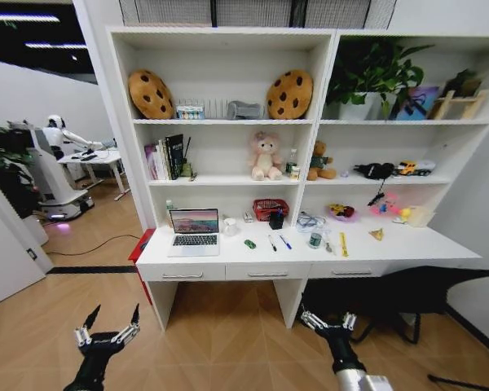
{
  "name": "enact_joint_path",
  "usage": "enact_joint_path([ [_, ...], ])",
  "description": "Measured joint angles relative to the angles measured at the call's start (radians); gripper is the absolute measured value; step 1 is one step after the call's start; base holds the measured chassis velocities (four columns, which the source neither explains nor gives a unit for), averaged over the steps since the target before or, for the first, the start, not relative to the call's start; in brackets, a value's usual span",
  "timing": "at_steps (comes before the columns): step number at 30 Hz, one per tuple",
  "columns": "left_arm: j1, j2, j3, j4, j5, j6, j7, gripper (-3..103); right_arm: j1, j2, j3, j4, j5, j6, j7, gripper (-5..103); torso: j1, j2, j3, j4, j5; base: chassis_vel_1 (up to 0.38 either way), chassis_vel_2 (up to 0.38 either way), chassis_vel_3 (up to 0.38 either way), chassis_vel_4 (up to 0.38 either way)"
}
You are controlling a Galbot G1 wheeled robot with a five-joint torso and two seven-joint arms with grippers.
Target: Organize the objects on the table.
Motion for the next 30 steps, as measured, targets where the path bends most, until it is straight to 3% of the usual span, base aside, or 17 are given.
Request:
enact_joint_path([
  [30, -0.001, 0.015, -0.005, -0.009, 0.016, 0.016, -0.018, 98, -0.003, -0.002, -0.007, 0.024, -0.01, 0.071, -0.053, 100, 0.001, -0.001, 0.0, -0.0001, -0.0001, -0.268, 0.269, 0.27, -0.267],
])
